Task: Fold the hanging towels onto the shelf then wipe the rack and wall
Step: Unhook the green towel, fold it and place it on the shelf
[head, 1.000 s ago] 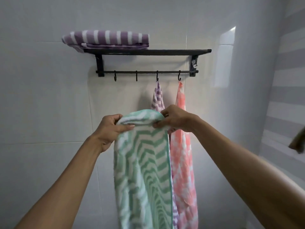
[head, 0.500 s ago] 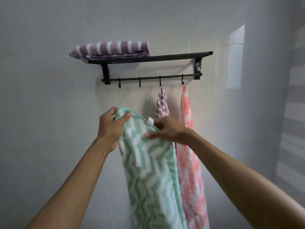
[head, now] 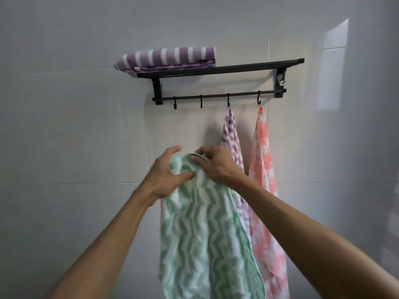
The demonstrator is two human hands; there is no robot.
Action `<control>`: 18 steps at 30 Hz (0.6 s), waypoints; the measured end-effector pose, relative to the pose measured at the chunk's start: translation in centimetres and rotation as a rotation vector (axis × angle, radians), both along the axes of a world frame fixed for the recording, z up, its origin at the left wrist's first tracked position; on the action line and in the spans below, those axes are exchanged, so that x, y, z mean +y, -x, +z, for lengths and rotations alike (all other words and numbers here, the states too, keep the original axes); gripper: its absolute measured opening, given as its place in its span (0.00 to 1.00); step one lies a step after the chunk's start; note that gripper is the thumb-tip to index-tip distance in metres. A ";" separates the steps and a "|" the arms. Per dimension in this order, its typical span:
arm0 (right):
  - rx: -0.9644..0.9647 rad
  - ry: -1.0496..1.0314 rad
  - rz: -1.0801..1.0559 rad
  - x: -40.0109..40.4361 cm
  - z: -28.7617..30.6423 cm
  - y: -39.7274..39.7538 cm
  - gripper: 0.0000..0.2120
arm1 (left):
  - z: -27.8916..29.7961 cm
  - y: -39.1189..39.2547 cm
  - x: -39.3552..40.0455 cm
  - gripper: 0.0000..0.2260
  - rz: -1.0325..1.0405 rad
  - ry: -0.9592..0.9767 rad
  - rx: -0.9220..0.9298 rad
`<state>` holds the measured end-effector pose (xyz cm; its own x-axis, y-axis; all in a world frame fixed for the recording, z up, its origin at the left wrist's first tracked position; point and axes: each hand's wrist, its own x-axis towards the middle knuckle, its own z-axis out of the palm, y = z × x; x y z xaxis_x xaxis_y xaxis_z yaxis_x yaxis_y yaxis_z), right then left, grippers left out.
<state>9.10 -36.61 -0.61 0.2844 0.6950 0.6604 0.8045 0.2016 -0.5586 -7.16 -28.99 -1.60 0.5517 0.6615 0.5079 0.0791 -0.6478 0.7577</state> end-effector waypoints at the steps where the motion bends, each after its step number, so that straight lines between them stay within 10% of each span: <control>1: -0.005 -0.010 0.034 0.4 0.2 0.4 0.09 | 0.0 -0.2 0.0 0.18 -0.011 -0.015 0.021; 3: -0.004 -0.010 0.058 0.6 0.4 0.7 0.10 | 0.2 -0.1 0.4 0.05 0.073 -0.030 -0.033; 10: -0.132 0.258 -0.229 0.0 -4.9 -2.1 0.06 | 1.3 1.6 2.4 0.08 0.411 -0.001 -0.292; 18: 0.305 0.147 -0.370 -2.0 -7.8 -7.9 0.06 | 1.0 7.3 6.1 0.13 0.881 0.005 -0.197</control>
